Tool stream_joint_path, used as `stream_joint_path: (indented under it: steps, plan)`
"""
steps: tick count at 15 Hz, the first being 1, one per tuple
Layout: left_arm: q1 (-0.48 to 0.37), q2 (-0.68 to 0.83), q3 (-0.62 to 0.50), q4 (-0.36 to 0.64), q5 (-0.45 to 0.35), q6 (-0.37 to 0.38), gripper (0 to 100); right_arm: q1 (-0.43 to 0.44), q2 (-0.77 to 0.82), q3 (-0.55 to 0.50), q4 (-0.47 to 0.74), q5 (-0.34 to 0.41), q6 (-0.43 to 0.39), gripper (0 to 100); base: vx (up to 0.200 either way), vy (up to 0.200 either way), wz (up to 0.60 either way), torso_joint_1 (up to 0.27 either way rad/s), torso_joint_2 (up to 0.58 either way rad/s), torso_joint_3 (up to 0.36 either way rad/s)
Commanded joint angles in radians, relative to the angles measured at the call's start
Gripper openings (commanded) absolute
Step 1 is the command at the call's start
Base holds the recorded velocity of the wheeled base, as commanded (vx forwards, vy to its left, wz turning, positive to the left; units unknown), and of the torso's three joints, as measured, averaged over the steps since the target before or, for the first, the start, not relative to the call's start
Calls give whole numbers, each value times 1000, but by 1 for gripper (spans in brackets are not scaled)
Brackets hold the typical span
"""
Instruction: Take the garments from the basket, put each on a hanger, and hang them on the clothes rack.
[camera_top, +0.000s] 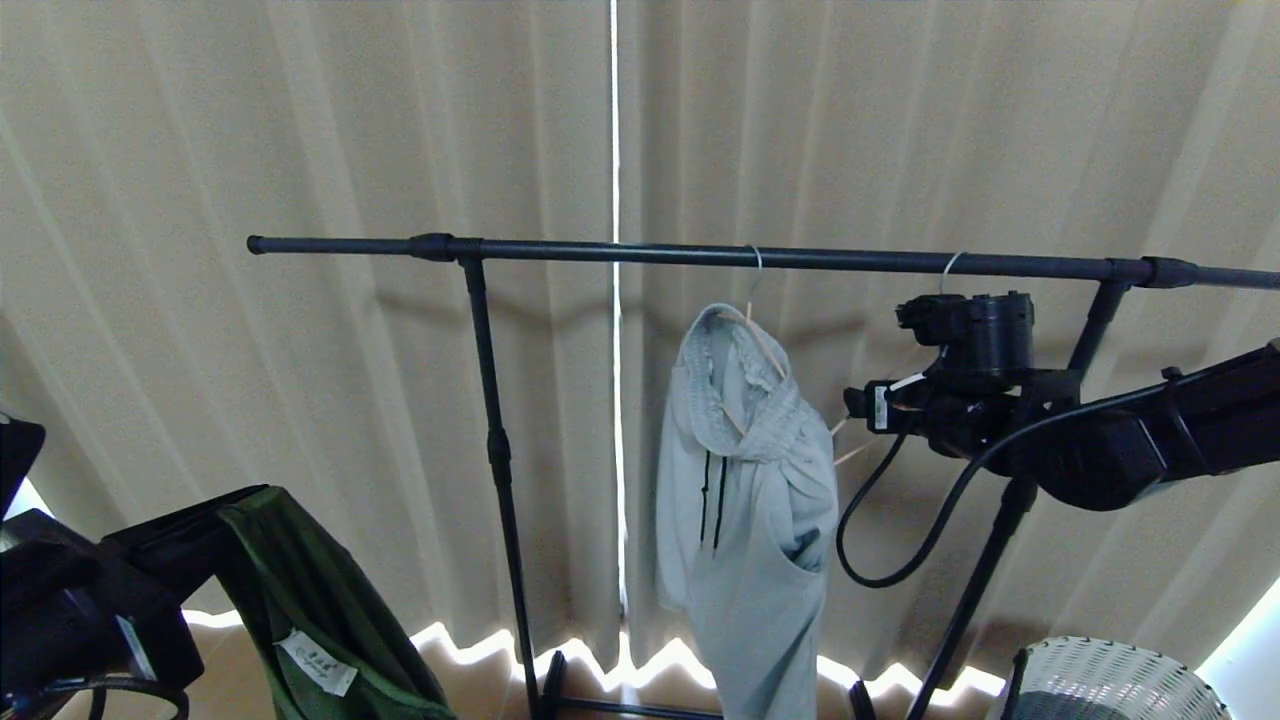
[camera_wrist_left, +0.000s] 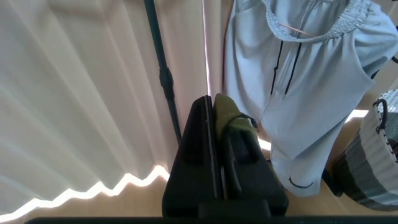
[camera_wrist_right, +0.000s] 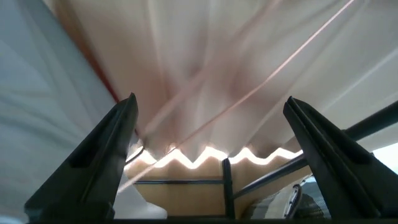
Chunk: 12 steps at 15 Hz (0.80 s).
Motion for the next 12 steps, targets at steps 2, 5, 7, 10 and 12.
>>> stream_joint_path:
  steps: [2,5,7,10,12]
  plan:
    - [0,3,2,-1,0,0,0,-1,-14,30,3,0,0,100,0,0,0,0,0,0]
    - [0,4,2,1,0,0,0,-1,-69,97,-2,1,0,100,0,0,0,0,0,0]
    - [0,7,2,1,-1,0,0,-2,-114,148,-2,3,0,100,0,0,0,0,0,0]
    - [-2,9,6,1,-1,0,0,-2,-145,189,-4,9,0,100,0,0,0,0,0,0]
    - [-2,9,6,1,-1,0,0,-4,-151,195,-4,12,0,100,0,0,0,0,0,0]
